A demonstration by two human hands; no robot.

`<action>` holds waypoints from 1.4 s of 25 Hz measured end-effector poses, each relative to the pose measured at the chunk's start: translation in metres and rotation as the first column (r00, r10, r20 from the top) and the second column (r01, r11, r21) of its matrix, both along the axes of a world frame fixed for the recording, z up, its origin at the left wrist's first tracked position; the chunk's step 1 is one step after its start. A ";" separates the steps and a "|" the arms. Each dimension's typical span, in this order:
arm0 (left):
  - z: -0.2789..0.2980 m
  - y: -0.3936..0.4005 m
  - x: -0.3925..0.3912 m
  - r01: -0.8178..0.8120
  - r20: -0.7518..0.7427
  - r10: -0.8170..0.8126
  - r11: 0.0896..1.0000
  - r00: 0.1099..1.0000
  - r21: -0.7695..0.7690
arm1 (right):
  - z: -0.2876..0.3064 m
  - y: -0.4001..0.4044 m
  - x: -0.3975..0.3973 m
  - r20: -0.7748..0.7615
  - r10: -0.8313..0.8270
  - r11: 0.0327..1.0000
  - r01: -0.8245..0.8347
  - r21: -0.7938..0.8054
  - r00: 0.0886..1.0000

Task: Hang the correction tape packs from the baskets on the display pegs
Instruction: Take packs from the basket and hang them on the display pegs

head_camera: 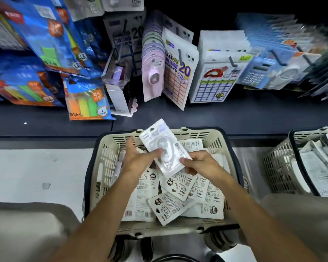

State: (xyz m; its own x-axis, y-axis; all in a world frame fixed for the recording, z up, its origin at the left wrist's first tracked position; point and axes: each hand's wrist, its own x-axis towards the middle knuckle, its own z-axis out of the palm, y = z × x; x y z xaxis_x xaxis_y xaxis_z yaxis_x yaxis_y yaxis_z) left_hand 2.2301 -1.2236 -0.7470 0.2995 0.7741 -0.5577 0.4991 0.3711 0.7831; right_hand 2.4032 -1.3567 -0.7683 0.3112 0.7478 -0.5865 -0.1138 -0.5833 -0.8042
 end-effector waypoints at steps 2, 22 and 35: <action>-0.001 -0.006 -0.002 0.021 0.228 0.059 0.943 0.972 -0.332 | -0.001 0.002 -0.014 -0.161 0.075 0.997 -0.072 0.026 0.984; 0.030 0.027 -0.015 0.434 0.005 -0.439 0.891 0.899 0.135 | 0.062 0.049 0.022 0.565 0.216 0.930 -0.344 0.131 0.796; -0.002 0.010 -0.018 0.291 0.100 -0.275 0.933 0.956 -0.214 | 0.007 0.015 -0.001 0.761 0.397 0.912 -0.313 -0.264 0.513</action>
State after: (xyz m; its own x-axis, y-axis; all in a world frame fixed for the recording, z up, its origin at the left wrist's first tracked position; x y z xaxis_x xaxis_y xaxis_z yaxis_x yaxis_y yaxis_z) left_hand 2.2116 -1.2133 -0.7488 0.5308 0.5093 -0.6774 0.5578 0.3918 0.7317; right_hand 2.4017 -1.3421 -0.7613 0.3941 0.8659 -0.3080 0.7669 -0.4946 -0.4090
